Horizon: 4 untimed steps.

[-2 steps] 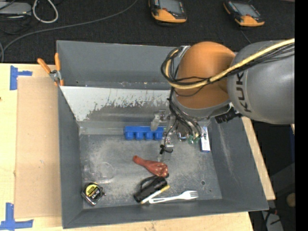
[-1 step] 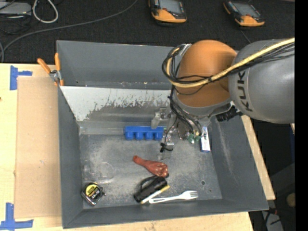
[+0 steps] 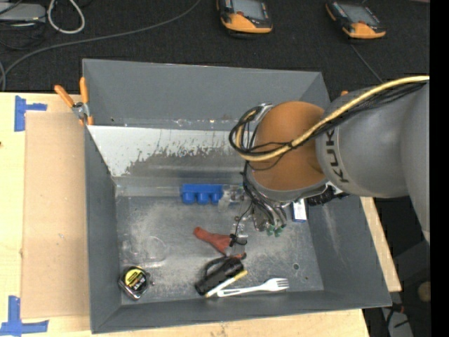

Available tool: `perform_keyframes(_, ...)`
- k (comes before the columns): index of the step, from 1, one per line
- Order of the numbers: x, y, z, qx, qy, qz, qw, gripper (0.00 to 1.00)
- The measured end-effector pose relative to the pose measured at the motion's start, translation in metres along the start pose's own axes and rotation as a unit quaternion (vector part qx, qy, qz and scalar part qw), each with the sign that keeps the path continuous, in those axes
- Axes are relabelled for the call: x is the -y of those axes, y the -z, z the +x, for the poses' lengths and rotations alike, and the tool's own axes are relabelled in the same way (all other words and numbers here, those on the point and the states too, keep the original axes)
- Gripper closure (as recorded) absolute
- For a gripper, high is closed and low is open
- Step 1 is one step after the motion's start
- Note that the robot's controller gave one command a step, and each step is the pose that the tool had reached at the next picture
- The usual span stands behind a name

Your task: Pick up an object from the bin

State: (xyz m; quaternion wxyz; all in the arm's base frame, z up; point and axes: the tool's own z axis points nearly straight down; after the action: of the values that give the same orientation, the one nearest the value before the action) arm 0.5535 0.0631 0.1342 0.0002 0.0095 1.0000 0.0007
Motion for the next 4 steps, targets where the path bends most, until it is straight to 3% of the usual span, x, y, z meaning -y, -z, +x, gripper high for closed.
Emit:
perform_keyframes(1, 0.002, -0.007, 0.013, 0.0003, -0.026, 0.000, 0.9997, 0.00)
perform_keyframes(2, 0.005, -0.027, 0.030, -0.0038, -0.096, 0.000, 0.9953, 0.00)
perform_keyframes(3, 0.016, -0.064, 0.031, -0.0001, -0.054, -0.002, 0.9985, 0.00)
perform_keyframes(4, 0.000, -0.063, 0.043, -0.0004, -0.181, -0.001, 0.9836, 1.00)
